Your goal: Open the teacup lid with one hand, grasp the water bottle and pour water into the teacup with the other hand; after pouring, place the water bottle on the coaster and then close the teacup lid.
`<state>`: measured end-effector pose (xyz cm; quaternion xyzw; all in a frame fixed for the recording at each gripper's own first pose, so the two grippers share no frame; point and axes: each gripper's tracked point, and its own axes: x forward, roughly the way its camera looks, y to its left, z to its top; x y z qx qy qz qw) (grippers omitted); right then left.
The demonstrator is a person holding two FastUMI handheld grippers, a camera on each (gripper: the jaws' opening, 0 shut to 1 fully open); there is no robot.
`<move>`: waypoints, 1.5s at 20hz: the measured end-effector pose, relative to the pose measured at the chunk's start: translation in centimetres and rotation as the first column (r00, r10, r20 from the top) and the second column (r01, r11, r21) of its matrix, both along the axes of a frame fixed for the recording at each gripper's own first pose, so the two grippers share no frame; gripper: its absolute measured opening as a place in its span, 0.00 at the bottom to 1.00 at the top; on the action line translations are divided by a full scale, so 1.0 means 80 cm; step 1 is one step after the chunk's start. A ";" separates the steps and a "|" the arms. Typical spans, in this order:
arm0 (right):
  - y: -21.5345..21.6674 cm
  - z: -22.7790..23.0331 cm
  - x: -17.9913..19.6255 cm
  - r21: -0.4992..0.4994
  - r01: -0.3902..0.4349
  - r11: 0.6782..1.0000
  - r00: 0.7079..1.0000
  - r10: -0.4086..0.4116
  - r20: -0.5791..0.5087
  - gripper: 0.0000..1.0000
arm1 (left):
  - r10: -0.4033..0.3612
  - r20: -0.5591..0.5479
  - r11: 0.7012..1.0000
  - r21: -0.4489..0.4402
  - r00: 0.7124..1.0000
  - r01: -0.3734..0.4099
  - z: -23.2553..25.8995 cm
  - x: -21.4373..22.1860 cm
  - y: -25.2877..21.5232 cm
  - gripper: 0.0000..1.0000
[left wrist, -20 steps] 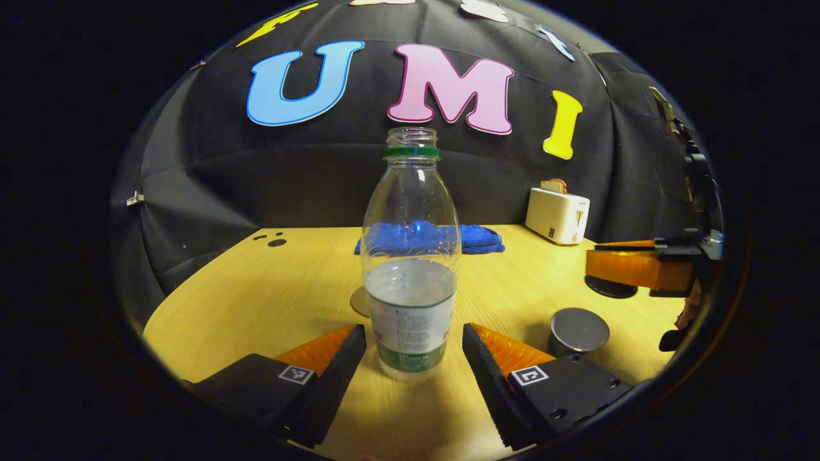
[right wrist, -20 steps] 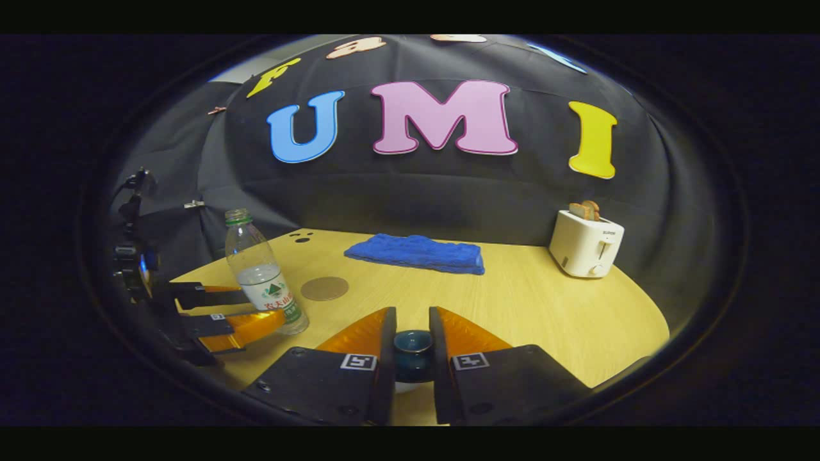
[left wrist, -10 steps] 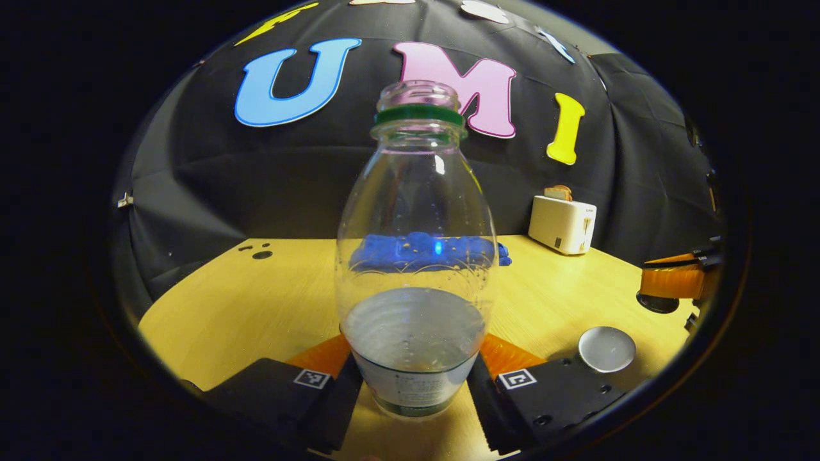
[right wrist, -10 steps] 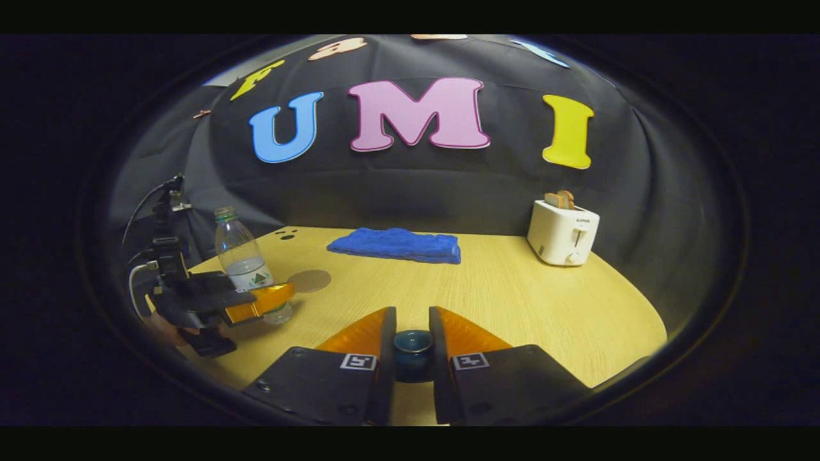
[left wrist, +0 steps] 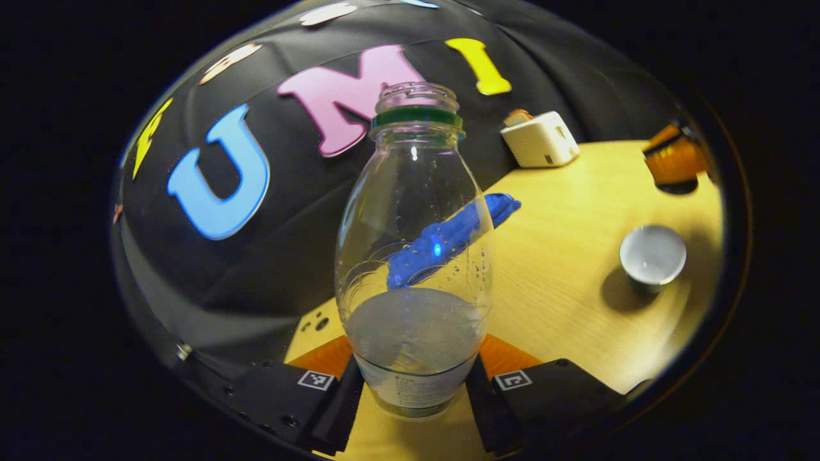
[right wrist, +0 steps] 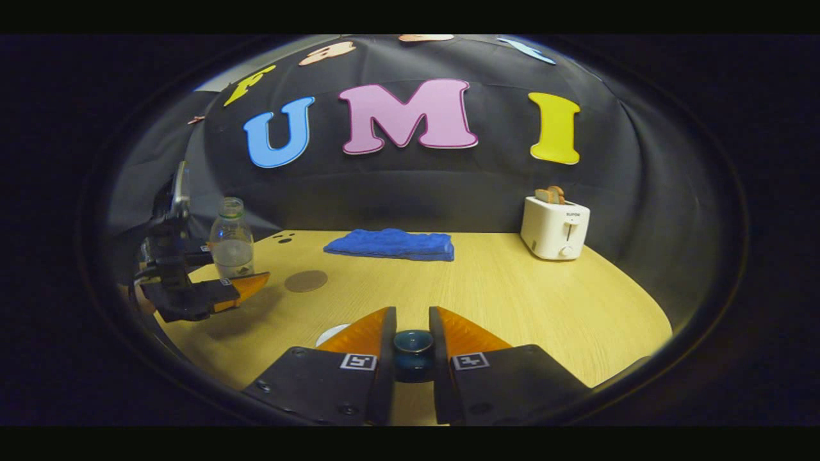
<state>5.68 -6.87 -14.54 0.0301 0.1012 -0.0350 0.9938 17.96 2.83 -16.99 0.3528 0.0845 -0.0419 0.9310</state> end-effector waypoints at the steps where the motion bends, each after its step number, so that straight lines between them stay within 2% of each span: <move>1: -0.008 0.000 -0.002 0.000 0.011 1.000 1.000 -0.011 0.001 0.32 | -0.019 0.003 0.997 0.069 1.000 0.019 0.002 0.000 -0.003 0.76; 4: -0.030 0.000 -0.014 0.015 0.047 0.999 0.999 -0.047 0.008 0.28 | -0.075 -0.006 0.968 0.241 0.997 0.074 -0.001 0.003 -0.021 0.76; 5: -0.037 -0.002 -0.018 0.021 0.058 0.998 0.998 -0.058 0.007 0.28 | -0.093 -0.021 0.957 0.276 0.995 0.095 -0.007 0.004 -0.027 0.75; 6: -0.043 -0.006 -0.023 0.023 0.067 0.997 0.998 -0.067 0.002 0.33 | -0.100 -0.031 0.946 0.306 0.994 0.105 -0.013 0.005 -0.031 0.76; 8: -0.053 -0.011 -0.029 0.025 0.083 0.996 0.997 -0.083 -0.008 0.23 | -0.112 -0.052 0.921 0.369 0.992 0.123 -0.024 0.008 -0.039 0.75; 9: -0.056 -0.012 -0.032 0.027 0.089 0.996 0.996 -0.089 -0.010 0.33 | -0.122 -0.060 0.905 0.402 0.991 0.136 -0.029 0.011 -0.046 0.75; 12: -0.062 -0.018 -0.040 0.027 0.100 0.995 0.995 -0.100 -0.017 0.23 | -0.146 -0.093 0.863 0.476 0.985 0.173 -0.044 0.022 -0.055 0.76; 13: -0.063 -0.019 -0.041 0.029 0.098 0.995 0.995 -0.098 -0.016 0.23 | -0.153 -0.101 0.848 0.498 0.983 0.183 -0.048 0.024 -0.060 0.76; 14: -0.063 -0.020 -0.041 0.032 0.098 0.995 0.995 -0.097 -0.015 0.33 | -0.160 -0.105 0.828 0.527 0.982 0.191 -0.051 0.026 -0.061 0.76; 16: -0.064 -0.023 -0.040 0.041 0.099 0.994 0.995 -0.099 -0.014 0.33 | -0.179 -0.113 0.778 0.592 0.977 0.211 -0.055 0.027 -0.061 0.75; 19: -0.065 -0.022 -0.037 0.035 0.101 0.994 0.995 -0.100 -0.011 0.33 | -0.210 -0.119 0.724 0.648 0.970 0.236 -0.057 0.031 -0.072 0.75; 21: -0.064 -0.025 -0.037 0.032 0.093 0.995 0.996 -0.093 -0.017 0.33 | -0.232 -0.113 0.676 0.696 0.966 0.243 -0.051 0.033 -0.077 0.75; 27: -0.056 -0.029 -0.037 0.031 0.073 0.997 0.997 -0.073 -0.026 0.34 | -0.248 -0.093 0.547 0.808 0.964 0.218 -0.046 0.039 -0.079 0.75; 30: -0.054 -0.035 -0.038 0.018 0.067 0.998 0.997 -0.067 -0.036 0.34 | -0.272 -0.108 0.508 0.828 0.956 0.238 -0.049 0.047 -0.085 0.75</move>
